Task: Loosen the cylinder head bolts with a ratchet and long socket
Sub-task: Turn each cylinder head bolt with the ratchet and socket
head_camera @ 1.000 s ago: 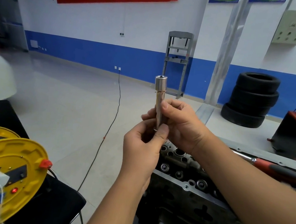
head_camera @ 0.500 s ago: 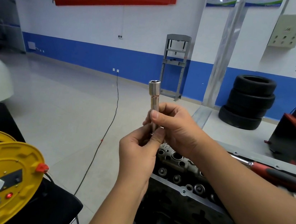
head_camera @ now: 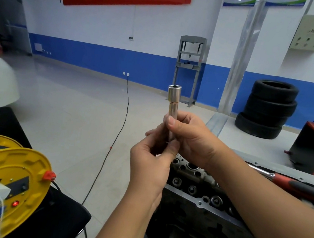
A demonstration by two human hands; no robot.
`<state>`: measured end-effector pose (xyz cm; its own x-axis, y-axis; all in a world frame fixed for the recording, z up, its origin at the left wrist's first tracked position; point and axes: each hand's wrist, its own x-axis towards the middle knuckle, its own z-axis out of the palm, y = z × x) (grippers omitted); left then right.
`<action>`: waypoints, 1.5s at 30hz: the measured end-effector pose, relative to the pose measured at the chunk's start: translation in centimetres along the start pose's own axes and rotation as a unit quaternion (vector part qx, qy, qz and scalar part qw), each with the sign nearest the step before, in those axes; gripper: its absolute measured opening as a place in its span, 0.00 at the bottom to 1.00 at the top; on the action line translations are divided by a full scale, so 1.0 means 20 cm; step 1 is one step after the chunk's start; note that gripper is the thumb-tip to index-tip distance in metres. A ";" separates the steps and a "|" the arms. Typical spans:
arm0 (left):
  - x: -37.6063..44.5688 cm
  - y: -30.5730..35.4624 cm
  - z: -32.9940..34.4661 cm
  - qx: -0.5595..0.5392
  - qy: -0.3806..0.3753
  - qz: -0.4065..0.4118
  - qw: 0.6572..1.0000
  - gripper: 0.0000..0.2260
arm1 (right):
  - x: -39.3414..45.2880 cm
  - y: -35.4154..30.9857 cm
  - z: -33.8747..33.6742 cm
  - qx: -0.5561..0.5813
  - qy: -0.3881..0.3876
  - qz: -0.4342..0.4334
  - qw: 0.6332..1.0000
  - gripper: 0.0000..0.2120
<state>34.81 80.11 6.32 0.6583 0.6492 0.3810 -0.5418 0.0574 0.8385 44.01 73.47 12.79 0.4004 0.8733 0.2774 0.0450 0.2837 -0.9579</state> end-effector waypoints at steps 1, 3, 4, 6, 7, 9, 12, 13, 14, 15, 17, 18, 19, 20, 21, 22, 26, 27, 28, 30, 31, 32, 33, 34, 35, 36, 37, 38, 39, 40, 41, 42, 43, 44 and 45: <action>0.00 0.00 0.00 -0.005 0.006 -0.001 1.000 0.15 | 0.00 0.00 0.00 0.011 -0.003 -0.002 1.000 0.12; 0.00 0.01 0.00 -0.006 0.012 0.001 1.000 0.13 | 0.00 0.01 0.01 0.031 0.012 -0.008 0.999 0.13; 0.00 0.01 0.01 -0.005 0.008 0.001 1.000 0.11 | 0.01 0.02 0.00 0.033 0.025 -0.012 0.999 0.13; -0.01 0.02 0.01 -0.020 -0.017 -0.009 1.000 0.11 | 0.01 0.02 -0.01 0.012 0.045 -0.019 0.999 0.12; -0.01 0.02 0.01 -0.029 -0.031 -0.015 0.999 0.13 | 0.01 0.02 -0.01 0.000 0.050 -0.020 0.999 0.11; -0.01 0.02 0.01 -0.029 -0.043 -0.021 0.998 0.17 | 0.00 0.01 -0.01 -0.007 0.057 -0.020 0.998 0.09; -0.01 0.02 0.00 0.001 -0.012 -0.009 1.000 0.18 | 0.00 0.01 -0.01 0.008 0.041 -0.012 0.999 0.10; -0.01 0.01 0.00 0.013 0.004 -0.003 1.000 0.18 | 0.00 0.01 -0.01 0.010 0.031 -0.006 0.999 0.11; -0.01 0.00 0.00 0.022 0.018 0.003 1.000 0.18 | -0.01 0.01 -0.01 0.012 0.022 0.001 1.000 0.13; -0.01 -0.01 -0.01 0.028 0.029 0.007 0.999 0.17 | 0.00 0.01 -0.01 0.016 0.016 0.008 1.000 0.15; -0.01 -0.01 0.00 0.039 0.038 0.014 0.998 0.15 | 0.00 0.01 0.00 0.030 0.008 0.016 0.999 0.17; -0.01 0.00 0.00 0.046 0.040 0.019 0.998 0.15 | 0.00 0.01 0.00 0.034 0.006 0.015 0.999 0.16; -0.02 0.00 0.00 0.057 0.041 0.024 0.997 0.14 | 0.00 0.01 0.00 0.033 0.007 0.011 0.999 0.14; -0.02 -0.01 0.01 0.069 0.040 0.028 0.996 0.13 | 0.00 0.01 -0.01 0.030 0.011 0.007 0.999 0.12; -0.02 0.00 0.01 0.079 0.037 0.030 0.996 0.12 | 0.00 0.01 -0.01 0.026 0.016 0.004 1.000 0.11; -0.02 0.00 0.01 0.084 0.033 0.032 0.995 0.12 | 0.00 0.00 -0.01 0.022 0.023 0.003 1.000 0.11; -0.03 0.04 0.02 0.075 -0.004 0.038 0.996 0.19 | 0.00 0.00 0.00 0.005 0.035 -0.005 0.999 0.07; -0.03 0.04 0.02 0.074 -0.010 0.037 0.997 0.20 | 0.00 0.00 0.00 0.000 0.035 -0.010 0.999 0.05; -0.03 0.04 0.03 0.076 -0.014 0.039 0.996 0.19 | 0.00 0.00 0.00 -0.006 0.034 -0.013 0.999 0.04; -0.03 0.05 0.03 0.069 -0.020 0.040 0.997 0.15 | 0.00 0.00 -0.01 -0.015 0.036 -0.014 0.999 0.05; -0.03 0.04 0.03 0.045 -0.021 0.033 0.998 0.14 | 0.00 0.00 -0.01 -0.020 0.038 -0.013 0.999 0.05; -0.03 0.04 0.03 0.014 -0.025 0.020 0.999 0.15 | 0.00 0.00 -0.01 -0.025 0.040 -0.010 0.999 0.06; -0.03 0.04 0.02 -0.007 -0.032 0.009 0.999 0.16 | 0.01 0.00 -0.02 -0.029 0.041 -0.007 0.999 0.08; -0.03 0.04 0.01 -0.013 -0.036 0.005 0.999 0.17 | 0.01 0.00 -0.02 -0.033 0.041 -0.003 0.999 0.09; -0.03 0.03 0.01 -0.008 -0.032 0.006 0.999 0.18 | 0.01 0.00 -0.02 -0.035 0.038 0.000 0.999 0.10; -0.03 0.03 0.01 0.004 -0.022 0.011 1.000 0.18 | 0.01 0.00 -0.02 -0.034 0.034 0.004 0.999 0.10; -0.03 0.02 0.01 0.015 -0.007 0.014 1.000 0.20 | 0.01 0.01 -0.02 -0.029 0.030 0.008 0.999 0.11; -0.03 0.02 0.01 0.021 0.010 0.016 1.000 0.22 | 0.01 0.01 -0.02 -0.020 0.027 0.011 0.999 0.11; -0.02 0.02 0.01 0.022 0.021 0.019 0.999 0.23 | 0.01 0.01 -0.02 -0.010 0.026 0.011 1.000 0.10; -0.02 0.02 0.01 0.024 0.024 0.024 0.999 0.23 | 0.01 0.01 -0.01 -0.002 0.026 0.009 1.000 0.09; -0.02 0.02 0.01 0.027 0.023 0.033 0.999 0.21 | 0.01 0.01 -0.01 0.003 0.026 0.005 1.000 0.09; -0.02 0.02 0.01 0.032 0.024 0.040 0.998 0.17 | 0.01 0.01 0.00 0.004 0.022 -0.001 1.000 0.10; -0.02 0.02 0.01 0.033 0.027 0.045 0.998 0.14 | 0.01 0.01 0.00 0.002 0.016 -0.006 1.000 0.10; -0.02 0.01 0.01 0.032 0.034 0.047 0.998 0.12 | 0.01 0.01 0.00 0.001 0.008 -0.009 1.000 0.10; -0.02 0.01 0.01 0.026 0.041 0.046 0.998 0.10 | 0.01 0.02 0.00 0.003 0.000 -0.010 1.000 0.11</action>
<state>34.64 79.77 6.37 0.5608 0.7106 0.4250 -0.5689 -0.0423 0.8213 44.09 73.66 12.52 0.4004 0.8672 0.2961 0.0481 0.3028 -0.9519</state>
